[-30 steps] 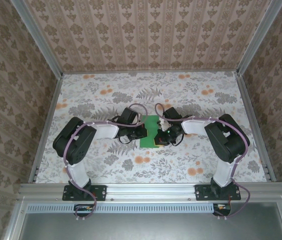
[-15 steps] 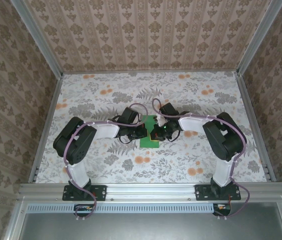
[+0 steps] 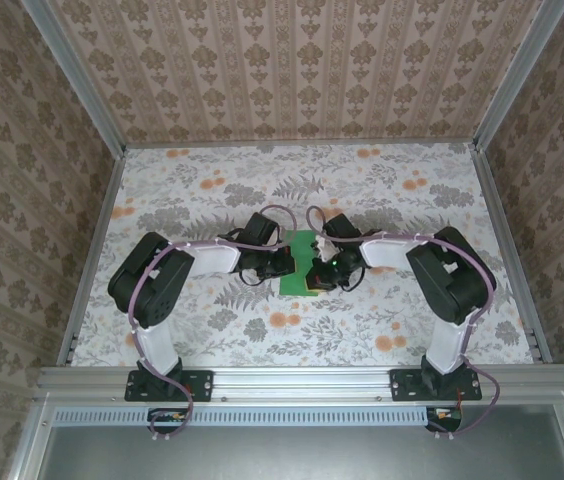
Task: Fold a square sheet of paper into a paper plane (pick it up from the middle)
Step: Fold the triangle a second time at the center of the table.
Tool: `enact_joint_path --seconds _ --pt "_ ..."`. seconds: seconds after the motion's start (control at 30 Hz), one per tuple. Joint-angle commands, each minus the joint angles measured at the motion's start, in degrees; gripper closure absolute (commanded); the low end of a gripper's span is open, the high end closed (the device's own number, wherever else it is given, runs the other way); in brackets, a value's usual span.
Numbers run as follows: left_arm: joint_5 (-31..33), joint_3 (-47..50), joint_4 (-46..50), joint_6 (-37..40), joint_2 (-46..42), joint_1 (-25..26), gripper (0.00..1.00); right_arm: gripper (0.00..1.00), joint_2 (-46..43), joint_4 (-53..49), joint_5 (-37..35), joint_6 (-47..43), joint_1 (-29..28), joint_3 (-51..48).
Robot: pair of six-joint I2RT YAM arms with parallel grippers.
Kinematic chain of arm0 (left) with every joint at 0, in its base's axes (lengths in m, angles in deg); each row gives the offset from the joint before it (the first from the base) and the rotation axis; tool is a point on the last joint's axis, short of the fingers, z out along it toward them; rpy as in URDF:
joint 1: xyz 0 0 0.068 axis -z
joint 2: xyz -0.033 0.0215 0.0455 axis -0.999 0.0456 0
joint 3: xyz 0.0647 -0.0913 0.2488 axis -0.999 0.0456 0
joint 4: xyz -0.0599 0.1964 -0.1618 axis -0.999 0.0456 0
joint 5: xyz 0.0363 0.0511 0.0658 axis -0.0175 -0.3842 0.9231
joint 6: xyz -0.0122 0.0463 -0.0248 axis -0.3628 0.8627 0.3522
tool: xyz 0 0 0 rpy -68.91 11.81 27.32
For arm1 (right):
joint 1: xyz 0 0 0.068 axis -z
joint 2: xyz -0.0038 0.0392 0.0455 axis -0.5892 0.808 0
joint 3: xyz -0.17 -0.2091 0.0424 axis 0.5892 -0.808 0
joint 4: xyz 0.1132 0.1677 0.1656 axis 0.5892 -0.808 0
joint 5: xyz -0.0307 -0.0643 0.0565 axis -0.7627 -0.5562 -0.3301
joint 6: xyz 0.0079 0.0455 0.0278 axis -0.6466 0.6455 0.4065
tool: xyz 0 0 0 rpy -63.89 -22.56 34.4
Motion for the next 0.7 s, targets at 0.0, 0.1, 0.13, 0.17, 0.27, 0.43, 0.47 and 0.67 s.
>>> enact_joint_path --seconds 0.0,0.1,0.13,0.17,0.27,0.43,0.47,0.67 --pt "5.1 2.2 8.2 -1.2 4.4 -0.5 1.0 1.0 -1.8 -7.6 -2.5 -2.2 0.1 -4.7" --pt "5.1 2.2 8.0 -1.1 4.2 -0.5 1.0 1.0 -3.5 -7.6 -2.8 -2.1 0.5 -7.1" --pt "5.0 2.2 7.9 -1.0 4.0 -0.5 1.0 1.0 -4.2 -7.6 -2.8 -2.0 0.7 -7.7" --pt "4.8 2.1 7.8 -0.9 4.0 -0.5 1.0 1.0 -5.1 -7.4 -2.8 -1.8 0.9 -8.4" --pt "4.0 1.9 6.7 -0.5 3.6 -0.5 1.0 1.0 -8.8 -5.8 -2.4 -0.8 1.8 -9.6" --pt "2.9 -0.2 5.2 0.0 1.9 -0.2 0.99 0.98 -14.9 0.3 -1.6 2.7 3.4 -9.2" --pt "2.4 -0.9 4.8 0.1 1.4 -0.2 0.96 0.97 -15.0 1.1 -1.6 3.0 3.5 -8.4" --pt "-0.1 -5.7 2.2 -0.4 -2.4 -0.1 0.73 0.85 -12.4 3.0 -4.1 3.1 6.3 -2.9"
